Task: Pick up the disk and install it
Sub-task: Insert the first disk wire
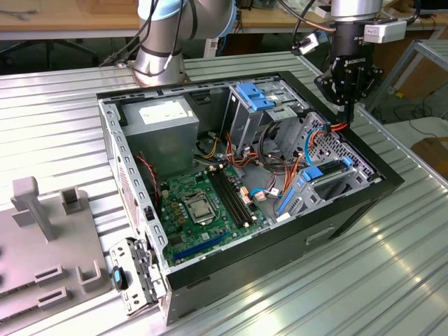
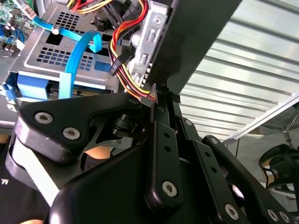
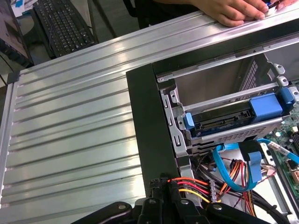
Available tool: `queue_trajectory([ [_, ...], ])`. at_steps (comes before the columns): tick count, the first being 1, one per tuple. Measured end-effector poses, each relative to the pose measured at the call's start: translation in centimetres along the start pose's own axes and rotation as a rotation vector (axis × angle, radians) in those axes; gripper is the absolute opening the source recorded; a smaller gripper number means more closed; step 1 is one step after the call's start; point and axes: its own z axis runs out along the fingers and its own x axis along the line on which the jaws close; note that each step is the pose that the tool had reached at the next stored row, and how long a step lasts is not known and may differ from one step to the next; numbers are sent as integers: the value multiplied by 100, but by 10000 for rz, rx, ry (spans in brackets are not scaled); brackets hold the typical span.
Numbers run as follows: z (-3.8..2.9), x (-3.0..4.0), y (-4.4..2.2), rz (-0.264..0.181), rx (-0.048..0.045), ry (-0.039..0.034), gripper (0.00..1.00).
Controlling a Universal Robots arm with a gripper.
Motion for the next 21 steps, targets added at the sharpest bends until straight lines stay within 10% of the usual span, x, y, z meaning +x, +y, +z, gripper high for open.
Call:
queue_trajectory([
  [6, -31, -43, 27, -1, -12, 4, 17],
  [11, -226, 5, 109, -3, -33, 9, 17],
  [15, -330, 32, 156, 55, 417, -112, 17],
  [21, -314, 60, 272, 85, 476, -137, 17],
])
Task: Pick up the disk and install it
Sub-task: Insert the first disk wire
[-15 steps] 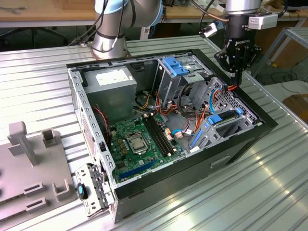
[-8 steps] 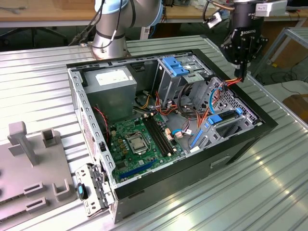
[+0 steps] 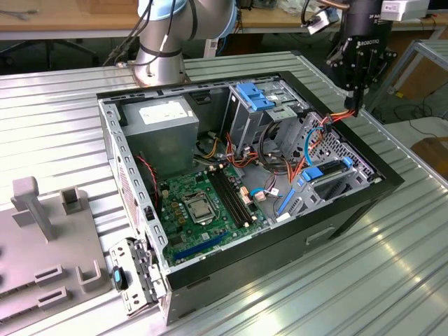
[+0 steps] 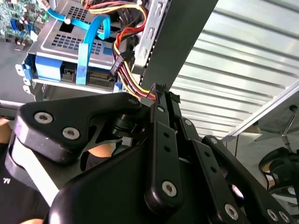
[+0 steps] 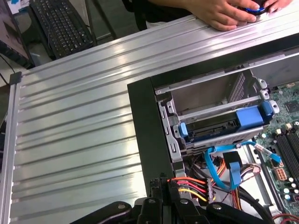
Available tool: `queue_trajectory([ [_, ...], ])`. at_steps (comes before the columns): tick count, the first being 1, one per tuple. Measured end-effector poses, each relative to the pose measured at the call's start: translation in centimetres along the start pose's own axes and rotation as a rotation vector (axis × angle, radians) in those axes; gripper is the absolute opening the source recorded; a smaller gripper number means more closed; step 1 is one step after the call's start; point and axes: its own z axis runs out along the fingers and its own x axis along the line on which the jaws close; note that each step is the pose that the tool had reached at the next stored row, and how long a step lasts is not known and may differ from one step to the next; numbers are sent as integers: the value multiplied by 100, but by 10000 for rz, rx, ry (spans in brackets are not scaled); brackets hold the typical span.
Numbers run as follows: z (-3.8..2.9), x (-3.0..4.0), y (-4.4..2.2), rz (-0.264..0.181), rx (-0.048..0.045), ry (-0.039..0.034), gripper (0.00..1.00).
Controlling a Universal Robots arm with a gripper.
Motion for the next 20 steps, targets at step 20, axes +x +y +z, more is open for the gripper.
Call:
queue_trajectory([
  [20, 75, -9, 169, 619, 1738, -676, 17],
])
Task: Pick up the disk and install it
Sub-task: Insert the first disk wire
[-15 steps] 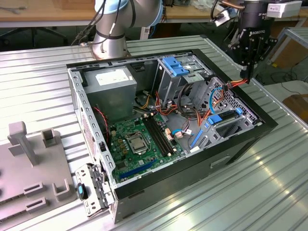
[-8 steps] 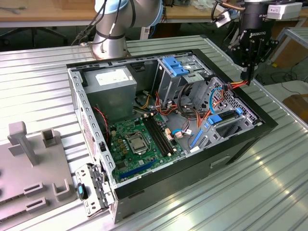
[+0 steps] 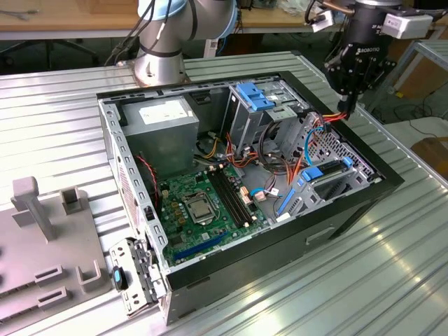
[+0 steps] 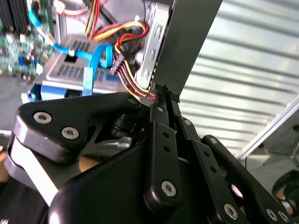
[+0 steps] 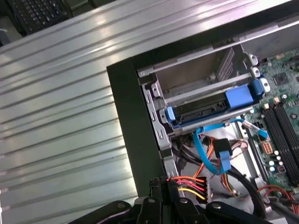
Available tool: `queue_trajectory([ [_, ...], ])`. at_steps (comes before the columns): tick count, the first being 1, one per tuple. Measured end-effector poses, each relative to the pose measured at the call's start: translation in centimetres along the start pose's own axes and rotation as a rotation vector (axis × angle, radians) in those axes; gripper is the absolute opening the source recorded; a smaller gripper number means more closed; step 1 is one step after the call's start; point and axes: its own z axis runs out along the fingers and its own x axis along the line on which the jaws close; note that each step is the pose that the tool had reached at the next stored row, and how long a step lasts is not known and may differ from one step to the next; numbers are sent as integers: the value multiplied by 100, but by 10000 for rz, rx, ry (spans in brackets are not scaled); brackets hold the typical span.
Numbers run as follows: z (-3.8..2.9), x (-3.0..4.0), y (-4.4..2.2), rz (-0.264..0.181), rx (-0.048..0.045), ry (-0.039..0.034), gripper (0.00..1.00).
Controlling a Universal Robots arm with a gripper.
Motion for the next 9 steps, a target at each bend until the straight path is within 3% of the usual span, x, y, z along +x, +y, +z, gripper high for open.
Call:
queue_trajectory([
  [1, 0, -1, 4, 30, 265, -83, 17],
  [6, -4, 2, 12, 119, 1028, -324, 17],
  [9, -1, 6, 27, 121, 1051, -330, 17],
])
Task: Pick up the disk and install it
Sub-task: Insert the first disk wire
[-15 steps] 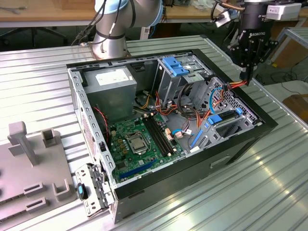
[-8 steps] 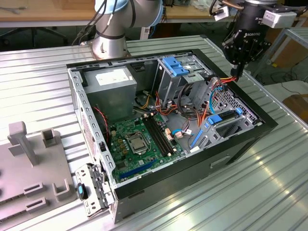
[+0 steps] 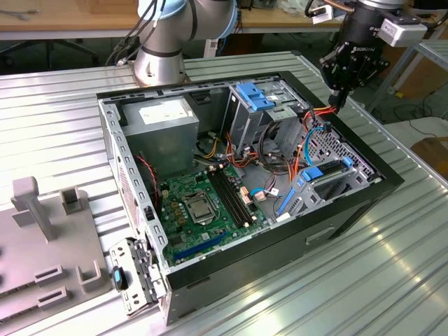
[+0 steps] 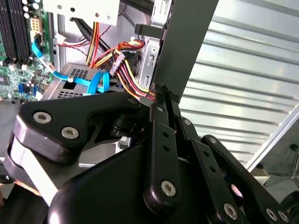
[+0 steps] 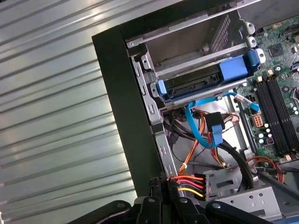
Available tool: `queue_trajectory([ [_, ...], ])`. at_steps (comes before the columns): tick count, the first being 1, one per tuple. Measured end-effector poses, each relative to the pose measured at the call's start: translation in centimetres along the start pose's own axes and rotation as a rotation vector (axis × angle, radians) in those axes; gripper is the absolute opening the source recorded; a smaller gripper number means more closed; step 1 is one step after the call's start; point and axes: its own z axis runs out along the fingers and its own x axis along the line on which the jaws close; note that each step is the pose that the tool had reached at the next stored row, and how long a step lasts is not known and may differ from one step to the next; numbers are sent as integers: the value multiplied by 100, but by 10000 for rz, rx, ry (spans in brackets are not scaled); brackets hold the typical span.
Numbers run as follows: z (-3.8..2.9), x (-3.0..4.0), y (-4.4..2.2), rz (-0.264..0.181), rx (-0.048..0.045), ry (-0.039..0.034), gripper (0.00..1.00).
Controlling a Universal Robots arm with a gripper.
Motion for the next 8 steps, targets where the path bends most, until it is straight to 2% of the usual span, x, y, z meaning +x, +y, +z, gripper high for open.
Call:
queue_trajectory([
  [8, 23, 78, 255, 0, 0, 0, 17],
])
